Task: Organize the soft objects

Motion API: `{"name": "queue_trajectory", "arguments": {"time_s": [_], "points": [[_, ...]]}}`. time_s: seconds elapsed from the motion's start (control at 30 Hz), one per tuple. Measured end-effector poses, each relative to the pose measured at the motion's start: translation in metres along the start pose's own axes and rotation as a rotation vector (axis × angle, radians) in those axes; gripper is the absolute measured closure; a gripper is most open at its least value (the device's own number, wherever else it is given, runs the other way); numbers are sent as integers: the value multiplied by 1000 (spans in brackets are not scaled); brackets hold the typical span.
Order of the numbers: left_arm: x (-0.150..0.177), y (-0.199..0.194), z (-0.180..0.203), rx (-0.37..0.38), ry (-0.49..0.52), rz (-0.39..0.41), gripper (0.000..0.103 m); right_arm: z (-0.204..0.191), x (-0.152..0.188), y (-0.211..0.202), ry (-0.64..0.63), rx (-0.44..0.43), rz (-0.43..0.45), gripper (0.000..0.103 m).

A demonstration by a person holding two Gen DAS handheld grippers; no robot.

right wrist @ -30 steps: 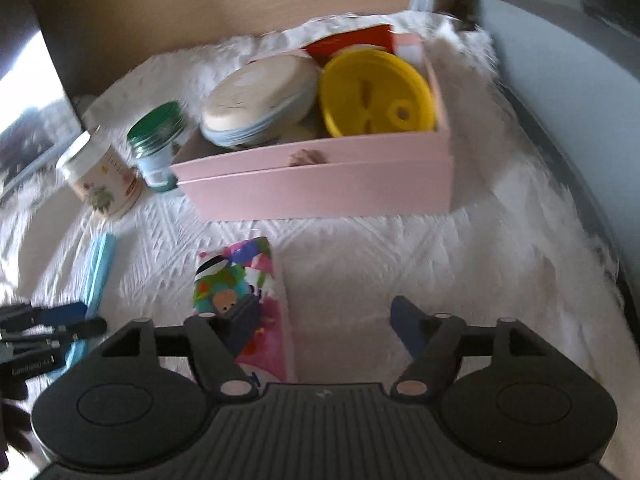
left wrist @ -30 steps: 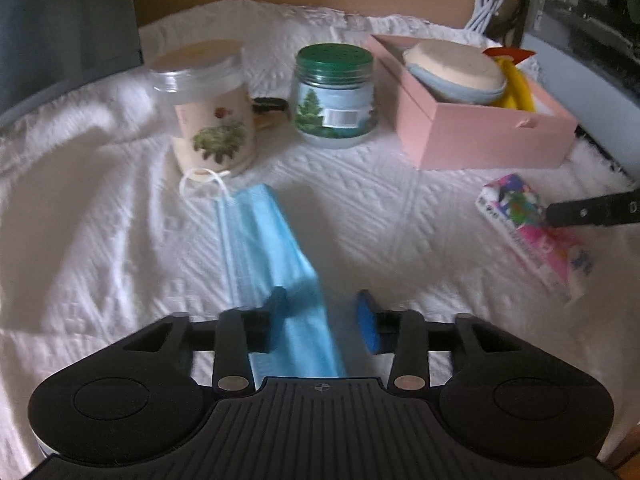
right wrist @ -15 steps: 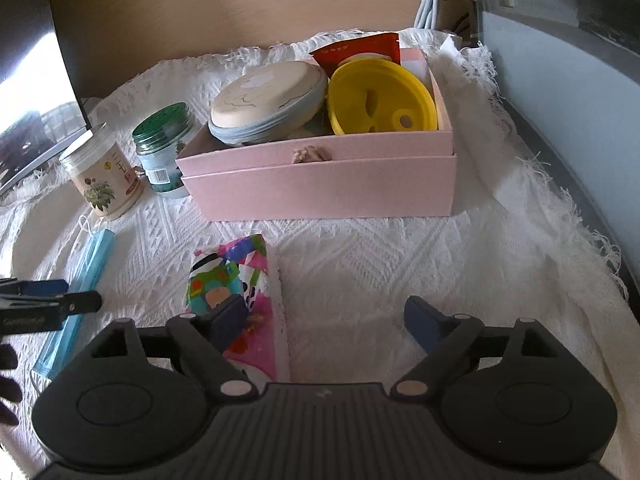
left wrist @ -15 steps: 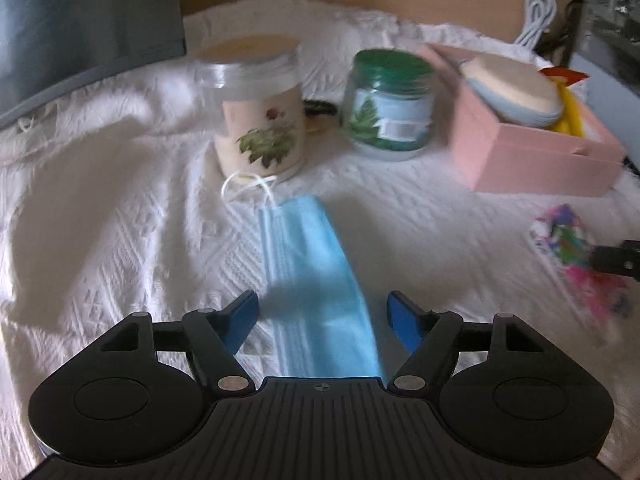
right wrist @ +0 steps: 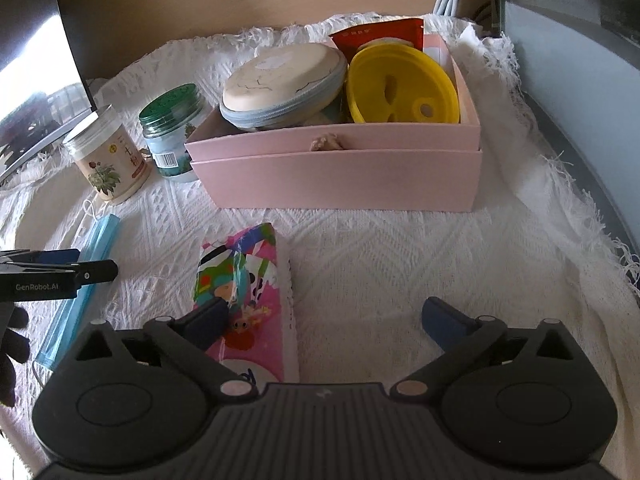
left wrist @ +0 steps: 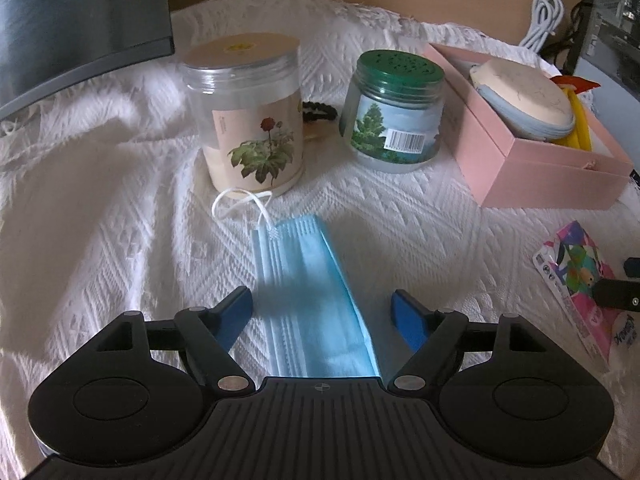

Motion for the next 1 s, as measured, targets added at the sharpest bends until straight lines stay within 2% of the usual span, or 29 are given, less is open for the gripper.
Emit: {"name": "queue_trajectory", "arguments": {"time_s": [0.13, 0.17, 0.2, 0.27, 0.3, 0.37, 0.5, 0.63, 0.77, 0.9, 0.97, 1.0], "points": [[-2, 1, -1, 1, 3, -7, 22, 0, -5, 2, -30, -19, -42, 0], [-2, -1, -2, -5, 3, -1, 30, 0, -6, 3, -49, -25, -53, 0], [-2, -2, -4, -11, 1, 6, 47, 0, -7, 2, -60, -24, -62, 1], [-3, -7, -11, -21, -26, 18, 65, 2, -11, -7, -68, 2, -38, 6], [-3, -10, -15, 4, -49, 25, 86, 2, -13, -13, -79, 12, -18, 6], [0, -16, -21, 33, -90, 44, 87, -1, -16, -27, -118, 21, 25, 6], [7, -27, -20, 46, -83, 71, 91, -21, -16, -49, -234, -15, 69, 6], [10, -35, -18, 57, -88, 79, 91, -47, -9, -46, -296, -77, 35, 6], [11, -44, -12, 67, -65, 84, 91, -64, -5, -25, -310, -66, 0, 7], [16, -48, -6, 82, -57, 76, 91, -68, -2, -3, -304, -55, -63, 12], [19, -48, -4, 92, -56, 69, 91, -68, 2, 0, -307, -53, -79, 18], [20, -46, -3, 99, -54, 63, 91, -68, 4, 0, -312, -53, -82, 28]]}}
Point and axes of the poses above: each gripper's, at about its wrist camera, not at the fingertips, and y roughly the way its jaws point, z to its right, x to its underside, the point moved 5 cm from there along y, roughly the way its jaws point, and after that the axes turned 7 degrees about x, right-handed, at the moved point
